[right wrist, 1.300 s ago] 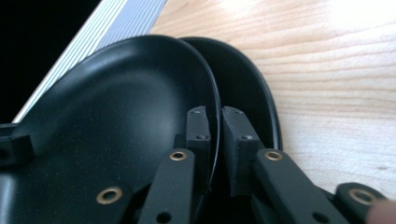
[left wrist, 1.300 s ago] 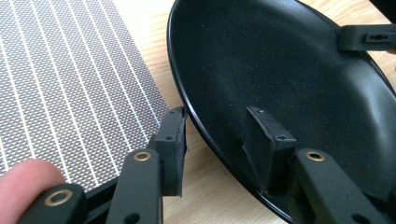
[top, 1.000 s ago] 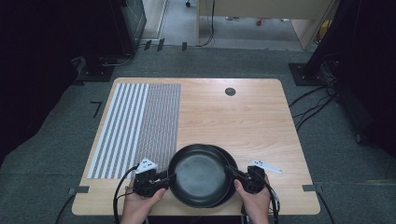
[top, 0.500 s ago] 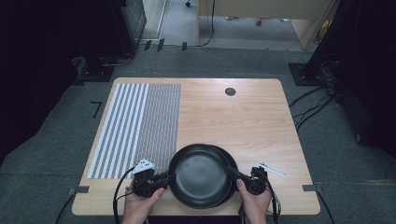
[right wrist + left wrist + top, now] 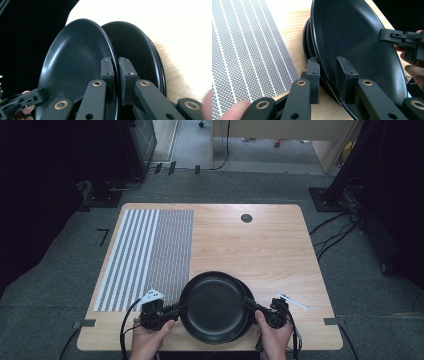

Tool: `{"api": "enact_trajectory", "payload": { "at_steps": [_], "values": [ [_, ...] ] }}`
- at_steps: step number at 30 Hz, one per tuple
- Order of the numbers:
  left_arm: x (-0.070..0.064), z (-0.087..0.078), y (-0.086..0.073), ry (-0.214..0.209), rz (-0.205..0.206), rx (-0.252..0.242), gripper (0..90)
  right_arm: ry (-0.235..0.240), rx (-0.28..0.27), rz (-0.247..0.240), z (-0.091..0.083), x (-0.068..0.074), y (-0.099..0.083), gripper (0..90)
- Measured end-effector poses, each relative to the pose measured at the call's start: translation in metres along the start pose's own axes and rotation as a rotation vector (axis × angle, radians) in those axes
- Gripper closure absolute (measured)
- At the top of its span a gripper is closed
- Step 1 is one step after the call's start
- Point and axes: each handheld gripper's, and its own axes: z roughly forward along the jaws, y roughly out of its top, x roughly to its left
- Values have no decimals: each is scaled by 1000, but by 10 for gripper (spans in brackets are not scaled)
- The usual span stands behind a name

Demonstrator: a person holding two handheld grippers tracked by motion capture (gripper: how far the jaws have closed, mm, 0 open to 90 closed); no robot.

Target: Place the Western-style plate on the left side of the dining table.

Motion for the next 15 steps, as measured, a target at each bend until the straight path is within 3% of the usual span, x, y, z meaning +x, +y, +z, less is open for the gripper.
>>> {"api": "enact_trajectory", "payload": {
  "at_steps": [15],
  "values": [
    [7, -10, 16, 4, -19, -39, 751, -2, -11, -37, 5, 21, 12, 841]
  ]
}}
